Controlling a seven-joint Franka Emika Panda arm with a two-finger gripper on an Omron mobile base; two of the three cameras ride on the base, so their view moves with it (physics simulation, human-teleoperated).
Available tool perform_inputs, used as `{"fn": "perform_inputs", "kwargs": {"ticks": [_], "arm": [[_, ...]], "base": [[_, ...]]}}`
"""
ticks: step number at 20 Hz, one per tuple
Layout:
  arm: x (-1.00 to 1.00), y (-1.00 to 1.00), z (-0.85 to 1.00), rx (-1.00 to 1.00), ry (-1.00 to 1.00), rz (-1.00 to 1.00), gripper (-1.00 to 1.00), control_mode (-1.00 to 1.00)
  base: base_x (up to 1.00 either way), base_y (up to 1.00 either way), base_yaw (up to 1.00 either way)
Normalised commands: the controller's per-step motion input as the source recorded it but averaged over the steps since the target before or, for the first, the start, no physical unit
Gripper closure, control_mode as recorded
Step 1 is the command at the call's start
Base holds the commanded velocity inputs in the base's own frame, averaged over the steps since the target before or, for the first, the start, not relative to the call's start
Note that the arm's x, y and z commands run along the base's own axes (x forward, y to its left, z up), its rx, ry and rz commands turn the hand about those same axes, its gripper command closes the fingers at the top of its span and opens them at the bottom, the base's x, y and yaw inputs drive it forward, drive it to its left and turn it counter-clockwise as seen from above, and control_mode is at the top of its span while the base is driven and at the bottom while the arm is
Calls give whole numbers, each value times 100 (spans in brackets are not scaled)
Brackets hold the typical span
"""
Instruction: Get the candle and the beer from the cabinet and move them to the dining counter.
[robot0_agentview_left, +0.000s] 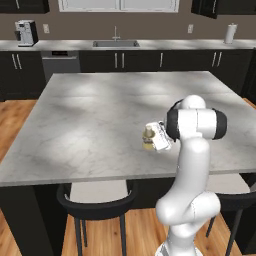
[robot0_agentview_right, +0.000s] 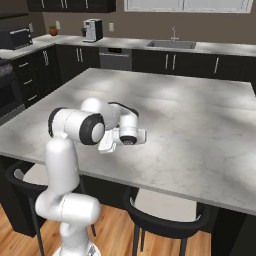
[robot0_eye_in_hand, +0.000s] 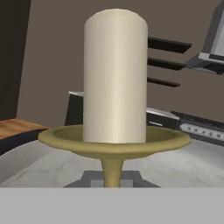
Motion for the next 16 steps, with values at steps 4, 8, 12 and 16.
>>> {"fn": "perform_inputs", "kwargs": {"ticks": [4, 8, 12, 16], "arm": [[32, 0, -28, 0, 0, 2, 100, -100], [36, 0, -30, 0, 0, 3, 100, -100], [41, 0, -28, 0, 0, 3, 100, -100], [30, 0, -39, 0, 0, 4, 100, -100]], "base": [[0, 0, 0], [0, 0, 0], [0, 0, 0], [0, 0, 0]]}}
